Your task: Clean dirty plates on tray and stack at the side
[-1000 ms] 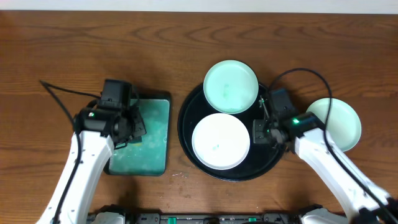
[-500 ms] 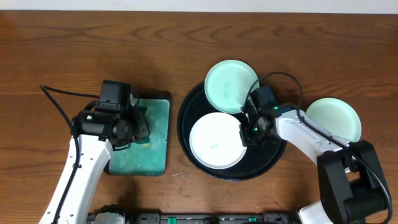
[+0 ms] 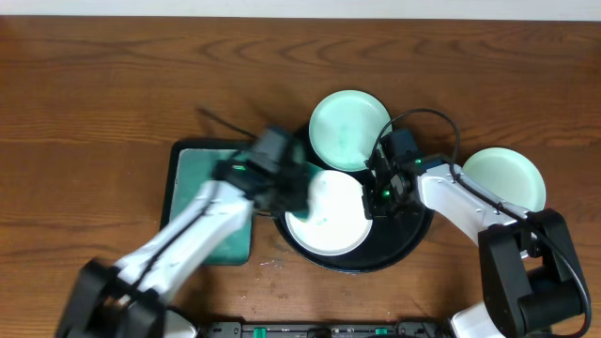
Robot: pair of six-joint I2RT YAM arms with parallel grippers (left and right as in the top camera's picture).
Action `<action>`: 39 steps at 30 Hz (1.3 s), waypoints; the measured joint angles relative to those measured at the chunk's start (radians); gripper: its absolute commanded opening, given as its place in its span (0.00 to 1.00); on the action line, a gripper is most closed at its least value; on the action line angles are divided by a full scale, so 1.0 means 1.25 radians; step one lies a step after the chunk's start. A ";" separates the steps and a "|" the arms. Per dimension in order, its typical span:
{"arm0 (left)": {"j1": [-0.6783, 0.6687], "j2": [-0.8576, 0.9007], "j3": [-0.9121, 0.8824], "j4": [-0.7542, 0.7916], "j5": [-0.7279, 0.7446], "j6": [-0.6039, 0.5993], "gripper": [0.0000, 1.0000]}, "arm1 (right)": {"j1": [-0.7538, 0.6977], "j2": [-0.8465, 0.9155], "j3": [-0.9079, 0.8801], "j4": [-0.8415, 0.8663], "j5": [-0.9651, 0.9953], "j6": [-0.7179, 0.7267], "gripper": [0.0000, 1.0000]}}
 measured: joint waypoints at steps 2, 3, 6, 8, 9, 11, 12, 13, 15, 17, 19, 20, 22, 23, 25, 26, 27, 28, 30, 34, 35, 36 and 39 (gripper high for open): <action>-0.057 0.064 0.000 0.053 0.005 -0.032 0.07 | 0.000 0.001 0.001 -0.001 0.000 0.002 0.01; -0.079 0.095 0.000 0.071 0.007 -0.048 0.07 | 0.000 0.001 0.002 -0.002 0.000 0.002 0.01; -0.127 0.184 0.000 0.128 0.031 -0.089 0.07 | 0.000 0.001 0.002 -0.004 0.000 0.002 0.01; -0.139 0.213 0.007 0.141 0.040 -0.109 0.07 | 0.000 0.002 0.003 -0.005 0.000 0.002 0.01; -0.138 0.215 0.012 0.137 0.042 -0.120 0.07 | 0.000 0.002 0.003 -0.005 0.000 0.002 0.01; -0.137 0.220 0.018 0.124 0.038 -0.143 0.07 | 0.000 0.002 0.003 -0.006 0.000 0.002 0.01; -0.134 0.223 0.026 0.103 0.030 -0.161 0.07 | 0.000 0.003 0.004 -0.006 0.000 0.002 0.01; -0.133 0.224 0.035 0.082 0.019 -0.176 0.07 | 0.000 0.003 0.004 -0.006 0.000 0.002 0.01; -0.127 0.225 0.053 0.028 -0.010 -0.198 0.07 | 0.000 0.003 0.004 -0.007 -0.002 0.002 0.01; -0.110 0.227 0.071 -0.035 -0.053 -0.213 0.07 | 0.001 0.004 0.004 -0.010 -0.009 0.002 0.01; -0.085 0.230 0.088 -0.086 -0.099 -0.220 0.07 | 0.002 0.006 0.004 -0.011 -0.017 0.003 0.01; -0.071 0.233 0.096 -0.107 -0.125 -0.221 0.07 | 0.002 0.006 0.004 -0.012 -0.020 0.004 0.01; -0.054 0.235 0.103 -0.120 -0.154 -0.218 0.07 | 0.002 0.008 0.004 -0.012 -0.025 0.005 0.01; -0.047 0.236 0.106 -0.121 -0.165 -0.214 0.07 | 0.004 0.009 0.004 -0.012 -0.033 0.007 0.01; -0.043 0.237 0.107 -0.120 -0.176 -0.206 0.07 | 0.007 0.009 0.004 -0.012 -0.034 0.009 0.01; -0.043 0.237 0.107 -0.118 -0.180 -0.205 0.07 | 0.007 0.009 0.004 -0.012 -0.035 0.010 0.01; -0.043 0.237 0.107 -0.115 -0.178 -0.202 0.07 | 0.007 0.010 0.004 -0.012 -0.036 0.011 0.01; -0.042 0.237 0.107 -0.110 -0.173 -0.198 0.07 | 0.007 0.010 0.004 -0.012 -0.038 0.011 0.01; -0.039 0.238 0.104 -0.081 -0.145 -0.178 0.07 | 0.007 0.010 0.004 -0.012 -0.038 0.013 0.01; -0.034 0.262 0.102 0.065 -0.015 -0.125 0.07 | 0.007 0.010 0.004 -0.012 -0.038 0.014 0.01; -0.039 0.273 0.102 0.102 0.029 -0.112 0.07 | 0.007 0.010 0.004 -0.012 -0.038 0.014 0.01; -0.045 0.281 0.102 0.121 0.057 -0.103 0.08 | 0.007 0.010 0.004 -0.011 -0.038 0.014 0.01; -0.063 0.299 0.103 0.157 0.118 -0.084 0.07 | 0.007 0.010 0.004 -0.011 -0.038 0.014 0.01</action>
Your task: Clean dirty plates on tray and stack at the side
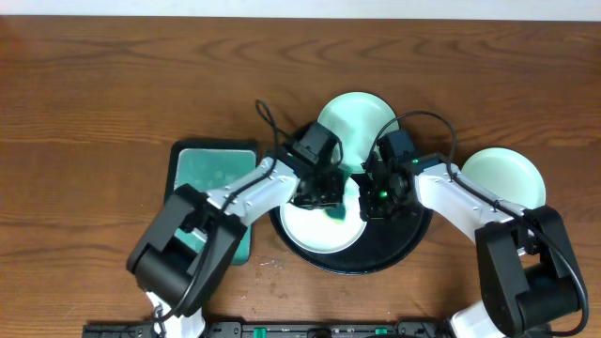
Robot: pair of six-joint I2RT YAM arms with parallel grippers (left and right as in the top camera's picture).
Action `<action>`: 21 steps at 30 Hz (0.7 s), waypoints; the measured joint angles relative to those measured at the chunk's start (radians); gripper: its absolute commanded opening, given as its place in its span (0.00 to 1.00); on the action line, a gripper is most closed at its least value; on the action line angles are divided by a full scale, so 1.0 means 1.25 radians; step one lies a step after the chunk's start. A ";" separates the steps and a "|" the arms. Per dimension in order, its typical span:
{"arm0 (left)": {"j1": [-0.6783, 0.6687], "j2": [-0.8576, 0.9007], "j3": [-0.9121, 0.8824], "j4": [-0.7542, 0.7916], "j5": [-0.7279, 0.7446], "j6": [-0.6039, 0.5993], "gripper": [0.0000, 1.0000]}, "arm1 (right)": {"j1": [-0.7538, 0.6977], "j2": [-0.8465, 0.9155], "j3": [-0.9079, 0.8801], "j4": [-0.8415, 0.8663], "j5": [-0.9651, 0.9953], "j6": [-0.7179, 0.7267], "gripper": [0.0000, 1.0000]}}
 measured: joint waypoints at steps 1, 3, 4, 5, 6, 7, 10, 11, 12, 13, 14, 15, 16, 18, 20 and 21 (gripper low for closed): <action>-0.004 0.004 0.000 0.006 0.017 0.005 0.07 | 0.000 0.000 0.000 0.000 0.000 0.000 0.01; -0.007 0.009 0.001 0.011 0.038 0.009 0.07 | 0.000 0.000 0.000 0.000 0.000 0.000 0.01; -0.010 0.011 0.001 0.014 0.051 0.011 0.07 | 0.000 0.000 0.000 0.000 0.000 0.000 0.01; -0.016 0.013 0.001 0.016 0.064 0.011 0.07 | 0.000 0.000 0.000 0.000 0.000 0.001 0.01; -0.022 0.015 0.001 0.016 0.076 0.013 0.07 | 0.000 0.000 0.000 0.000 0.000 0.001 0.01; -0.033 0.017 0.001 0.015 0.092 0.016 0.07 | 0.000 0.000 0.000 0.000 0.000 0.002 0.01; -0.063 0.020 0.001 0.001 0.115 0.023 0.07 | 0.000 0.000 0.000 0.000 0.001 0.002 0.01; -0.066 0.020 0.002 -0.005 0.114 0.024 0.07 | 0.000 0.000 0.000 -0.002 0.002 0.002 0.01; -0.066 0.020 0.005 -0.015 0.114 0.025 0.07 | 0.000 0.000 0.000 -0.002 0.003 0.002 0.01; -0.066 0.020 0.007 -0.027 0.111 0.025 0.07 | 0.000 0.000 0.000 -0.002 0.003 0.002 0.01; -0.066 0.020 0.010 -0.044 0.103 0.022 0.07 | 0.000 0.000 0.000 -0.002 0.004 0.002 0.01; -0.067 0.020 0.013 -0.052 0.096 0.019 0.07 | 0.000 0.000 0.000 -0.002 0.004 0.002 0.01; -0.067 0.020 0.018 -0.072 0.082 0.010 0.07 | 0.000 0.000 0.000 -0.002 0.004 0.002 0.01; -0.064 0.020 0.029 -0.113 0.047 -0.012 0.08 | 0.000 0.000 0.000 -0.002 0.005 0.002 0.01; -0.057 0.017 0.042 -0.162 0.007 -0.033 0.07 | 0.000 0.000 0.000 -0.002 0.005 0.002 0.01; -0.052 0.016 0.047 -0.182 -0.010 -0.040 0.07 | 0.000 0.000 0.000 -0.002 0.005 0.002 0.01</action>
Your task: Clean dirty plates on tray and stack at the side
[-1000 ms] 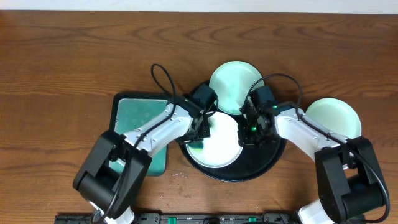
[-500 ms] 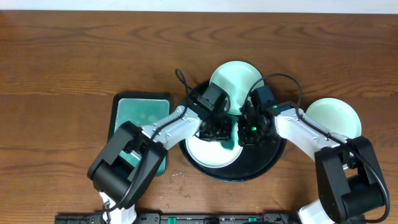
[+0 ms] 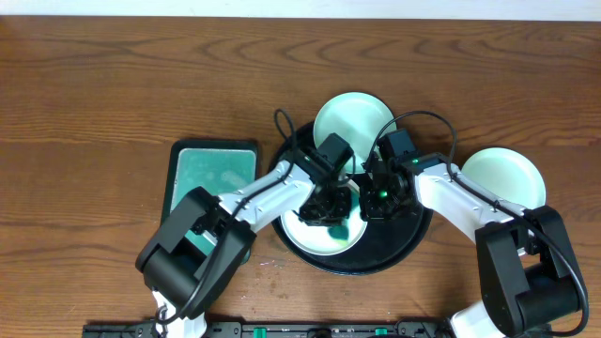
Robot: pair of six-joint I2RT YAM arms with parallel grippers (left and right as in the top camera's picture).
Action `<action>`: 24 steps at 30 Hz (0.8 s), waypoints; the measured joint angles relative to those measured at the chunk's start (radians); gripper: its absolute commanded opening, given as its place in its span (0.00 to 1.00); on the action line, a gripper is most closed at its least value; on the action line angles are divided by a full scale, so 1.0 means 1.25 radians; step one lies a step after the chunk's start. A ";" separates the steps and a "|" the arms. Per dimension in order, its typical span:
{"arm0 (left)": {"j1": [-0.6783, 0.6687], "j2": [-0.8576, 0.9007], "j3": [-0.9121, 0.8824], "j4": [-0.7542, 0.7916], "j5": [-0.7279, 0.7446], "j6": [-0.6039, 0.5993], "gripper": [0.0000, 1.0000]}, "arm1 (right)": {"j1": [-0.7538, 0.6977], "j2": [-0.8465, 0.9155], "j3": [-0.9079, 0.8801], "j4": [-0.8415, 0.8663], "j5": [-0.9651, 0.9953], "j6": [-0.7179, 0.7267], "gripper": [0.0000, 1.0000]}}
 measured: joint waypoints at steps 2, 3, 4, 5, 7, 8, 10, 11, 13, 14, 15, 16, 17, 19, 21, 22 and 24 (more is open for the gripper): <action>0.018 -0.002 0.016 -0.064 -0.055 -0.009 0.07 | 0.000 0.000 0.000 0.001 0.000 0.000 0.01; 0.026 -0.004 0.024 -0.089 -0.081 -0.014 0.07 | 0.000 0.000 0.000 0.001 0.000 0.000 0.01; 0.036 -0.004 0.032 -0.111 -0.110 -0.017 0.07 | 0.000 0.000 0.000 0.001 -0.001 0.000 0.01; 0.047 -0.004 0.043 -0.138 -0.149 -0.019 0.07 | 0.000 0.000 0.000 0.002 0.000 0.000 0.01; 0.063 -0.004 0.060 -0.178 -0.233 -0.019 0.07 | 0.000 0.000 0.000 0.002 -0.001 0.000 0.01; 0.072 -0.004 0.065 -0.193 -0.276 -0.016 0.07 | 0.000 0.000 0.000 0.002 -0.001 0.000 0.01; 0.083 -0.002 0.071 -0.206 -0.332 -0.008 0.07 | 0.000 0.000 0.000 0.002 -0.002 0.000 0.01; 0.082 -0.002 0.073 -0.205 -0.348 0.000 0.07 | 0.000 0.001 0.000 0.003 -0.005 0.000 0.01; 0.076 -0.002 0.074 -0.202 -0.368 0.005 0.07 | 0.002 0.002 0.000 0.003 -0.008 0.000 0.01; 0.074 -0.001 0.074 -0.201 -0.370 0.008 0.07 | 0.003 0.002 0.000 0.003 -0.008 0.000 0.01; 0.074 0.000 0.074 -0.199 -0.366 0.009 0.07 | 0.003 0.002 0.000 0.003 -0.008 0.000 0.01; 0.075 0.001 0.074 -0.194 -0.359 0.013 0.07 | 0.003 0.002 0.000 0.003 -0.008 0.000 0.01; 0.076 0.001 0.074 -0.185 -0.346 0.020 0.07 | 0.003 0.002 0.000 0.003 -0.008 0.000 0.01; 0.082 0.004 0.073 -0.148 -0.290 0.040 0.07 | 0.003 0.002 0.000 0.003 -0.008 0.000 0.01; 0.086 0.010 0.072 -0.099 -0.225 0.058 0.07 | 0.003 0.002 0.000 0.003 -0.008 0.000 0.01; 0.086 0.013 0.072 -0.078 -0.198 0.065 0.07 | 0.003 0.002 0.000 0.002 -0.008 0.000 0.01; 0.078 0.024 0.072 -0.038 -0.132 0.085 0.07 | 0.003 0.002 0.000 0.002 -0.007 0.000 0.01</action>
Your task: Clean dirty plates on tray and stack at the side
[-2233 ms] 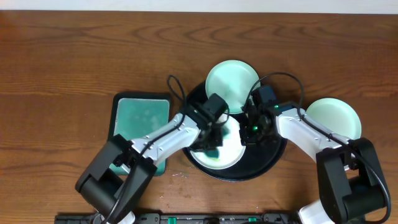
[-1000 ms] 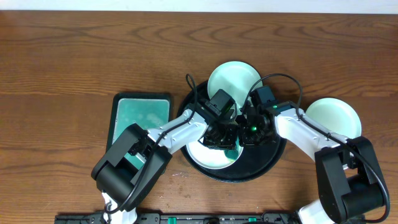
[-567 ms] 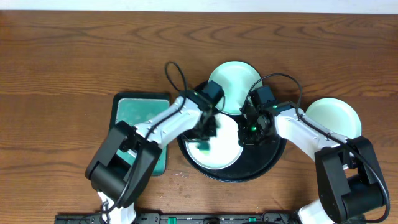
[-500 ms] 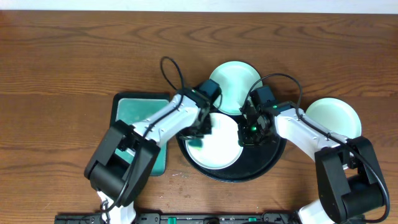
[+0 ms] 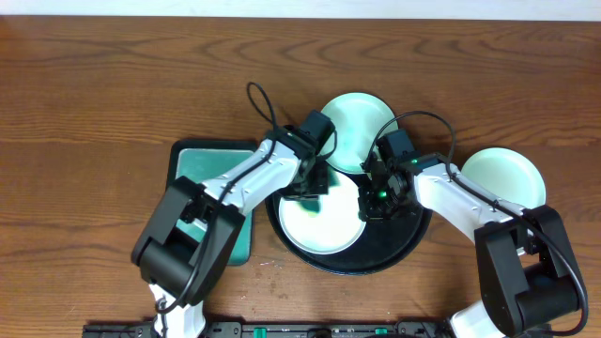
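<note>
A white plate (image 5: 324, 230) lies in the round black tray (image 5: 406, 239). My left gripper (image 5: 313, 180) is at the plate's upper left edge, shut on a green sponge (image 5: 317, 175) pressed against the plate. At the plate's right rim my right gripper (image 5: 370, 199) appears shut on the rim. A pale green plate (image 5: 352, 127) rests at the tray's far edge. A second pale green plate (image 5: 504, 176) sits on the table to the right of the tray.
A dark rectangular tray with a green pad (image 5: 202, 174) lies left of the black tray, partly under my left arm. Black cables loop above both wrists. Bare wooden table (image 5: 113, 84) surrounds everything.
My left gripper and the green sponge have moved from the plate's middle to its upper left edge. The right gripper stays at the plate's right rim.
My left gripper was first at the white plate's left side, near the green pad. Then it held the sponge on the plate's upper part, then on its middle, and now at its upper left edge. The right gripper stayed at the rim throughout.
</note>
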Robot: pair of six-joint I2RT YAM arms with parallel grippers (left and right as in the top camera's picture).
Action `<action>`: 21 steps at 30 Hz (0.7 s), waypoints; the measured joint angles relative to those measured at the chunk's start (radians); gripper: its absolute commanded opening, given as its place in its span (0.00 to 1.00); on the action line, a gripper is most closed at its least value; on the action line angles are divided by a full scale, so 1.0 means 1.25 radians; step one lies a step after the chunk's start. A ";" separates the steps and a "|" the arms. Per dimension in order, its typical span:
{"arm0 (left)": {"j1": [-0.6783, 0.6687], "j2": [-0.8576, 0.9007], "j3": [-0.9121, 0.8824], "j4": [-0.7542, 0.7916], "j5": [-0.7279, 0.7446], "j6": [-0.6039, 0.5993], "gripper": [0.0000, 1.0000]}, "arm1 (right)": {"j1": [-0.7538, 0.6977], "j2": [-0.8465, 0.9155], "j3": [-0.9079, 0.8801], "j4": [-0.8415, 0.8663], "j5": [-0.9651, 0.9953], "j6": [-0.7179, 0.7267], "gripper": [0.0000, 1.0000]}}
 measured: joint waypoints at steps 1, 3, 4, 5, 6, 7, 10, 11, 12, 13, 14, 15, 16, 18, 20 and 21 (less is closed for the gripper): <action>-0.007 0.005 0.000 0.016 0.030 0.007 0.07 | 0.000 0.000 0.000 0.000 0.000 0.000 0.01; -0.029 0.013 0.000 0.039 0.083 0.023 0.07 | 0.000 0.000 0.000 -0.001 0.001 0.000 0.01; -0.042 0.017 0.000 0.049 0.101 0.028 0.07 | 0.000 0.000 0.000 0.000 0.001 0.000 0.01; -0.056 0.020 0.000 0.055 0.115 0.032 0.07 | 0.000 0.000 0.000 0.000 0.001 0.000 0.01; -0.067 0.022 0.001 0.057 0.126 0.036 0.07 | 0.000 0.000 0.000 -0.001 0.001 0.000 0.01; -0.076 0.023 0.002 0.057 0.133 0.040 0.07 | 0.000 0.000 0.000 -0.001 0.001 0.000 0.01; -0.085 0.025 0.003 0.044 0.151 0.045 0.07 | 0.000 0.000 0.000 -0.002 0.001 0.000 0.01; -0.084 0.026 0.005 0.032 0.151 0.045 0.07 | 0.000 0.000 0.000 -0.002 0.001 0.000 0.01; -0.084 0.026 0.008 0.018 0.152 0.042 0.07 | 0.000 0.000 0.000 -0.002 0.001 0.000 0.01; -0.083 0.026 0.010 0.000 0.145 0.039 0.07 | 0.000 0.000 0.000 -0.002 0.001 0.000 0.01; -0.083 0.026 0.013 -0.024 0.133 0.030 0.07 | 0.000 0.000 0.000 -0.002 0.001 0.000 0.01; -0.081 0.026 0.016 -0.051 0.117 0.017 0.07 | 0.000 0.000 0.000 -0.002 0.001 0.000 0.01; -0.079 0.026 0.020 -0.071 0.102 0.007 0.07 | 0.000 0.000 0.000 -0.002 0.001 0.000 0.01; -0.077 0.024 0.029 -0.113 0.057 -0.015 0.07 | 0.000 0.000 0.000 -0.002 0.001 0.000 0.01; -0.070 0.019 0.031 -0.161 -0.001 -0.034 0.07 | 0.000 0.000 0.000 -0.001 0.001 0.000 0.01; -0.067 0.016 0.031 -0.176 -0.022 -0.039 0.07 | 0.000 0.000 0.000 -0.001 0.001 0.000 0.01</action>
